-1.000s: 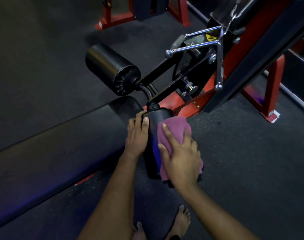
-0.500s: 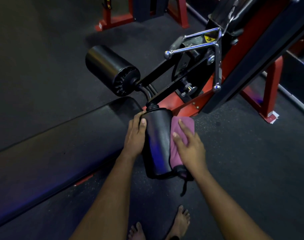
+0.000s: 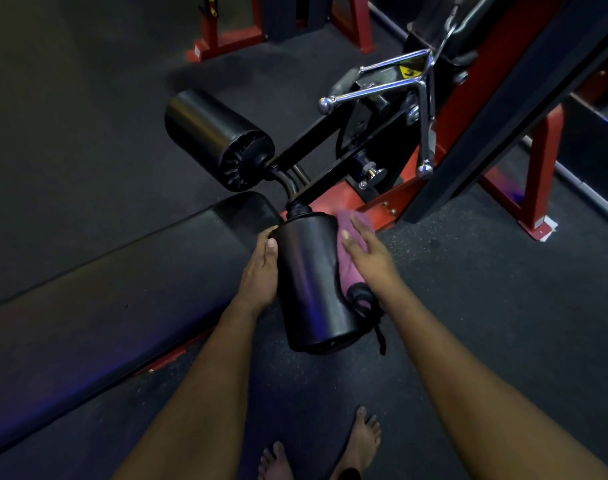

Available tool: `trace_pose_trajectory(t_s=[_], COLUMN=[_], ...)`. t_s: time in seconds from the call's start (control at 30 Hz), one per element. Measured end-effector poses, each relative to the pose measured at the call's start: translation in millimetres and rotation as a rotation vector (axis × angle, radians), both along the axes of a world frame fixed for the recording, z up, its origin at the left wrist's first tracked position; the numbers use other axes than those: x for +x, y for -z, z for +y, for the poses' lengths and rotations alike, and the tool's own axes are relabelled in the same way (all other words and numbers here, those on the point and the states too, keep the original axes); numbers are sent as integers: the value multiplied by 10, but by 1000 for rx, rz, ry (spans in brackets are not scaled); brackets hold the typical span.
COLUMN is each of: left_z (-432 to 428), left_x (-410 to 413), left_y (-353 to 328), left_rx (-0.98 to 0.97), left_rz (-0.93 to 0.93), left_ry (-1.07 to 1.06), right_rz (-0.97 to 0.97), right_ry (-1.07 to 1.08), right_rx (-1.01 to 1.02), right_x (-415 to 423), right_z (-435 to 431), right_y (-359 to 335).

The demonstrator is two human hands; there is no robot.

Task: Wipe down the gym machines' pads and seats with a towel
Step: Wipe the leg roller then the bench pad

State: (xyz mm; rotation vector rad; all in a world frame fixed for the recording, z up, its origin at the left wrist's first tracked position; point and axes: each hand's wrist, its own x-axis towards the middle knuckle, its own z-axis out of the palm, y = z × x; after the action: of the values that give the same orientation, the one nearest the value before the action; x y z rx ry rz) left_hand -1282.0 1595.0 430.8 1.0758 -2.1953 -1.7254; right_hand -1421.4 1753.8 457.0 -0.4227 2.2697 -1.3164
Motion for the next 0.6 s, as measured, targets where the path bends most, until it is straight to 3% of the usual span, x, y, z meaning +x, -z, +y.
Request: trace_pose_trajectory(t_s=[0.07,0.23,0.37,0.47,0.6], left_z=[-19,98,199,186,137], left_x=[-8,-51,-92,-99,-80], left_y=[-3,-153,-123,-147,-132], left_rx=[-53,-345,-139,-48,48], left_rz=[-51,10,5,-62,-112], left_ry=[-18,-148,-151,-110,-70], right_rz=[45,462,708,582,156], right_ry=[14,-119,-243,-228,-55], right_rx=[25,274,389,306,8], right_x=[254,936,721,200,-143], right_z=[273,437,-13,-266,-94], right_y=[47,-189,-385,-260,40])
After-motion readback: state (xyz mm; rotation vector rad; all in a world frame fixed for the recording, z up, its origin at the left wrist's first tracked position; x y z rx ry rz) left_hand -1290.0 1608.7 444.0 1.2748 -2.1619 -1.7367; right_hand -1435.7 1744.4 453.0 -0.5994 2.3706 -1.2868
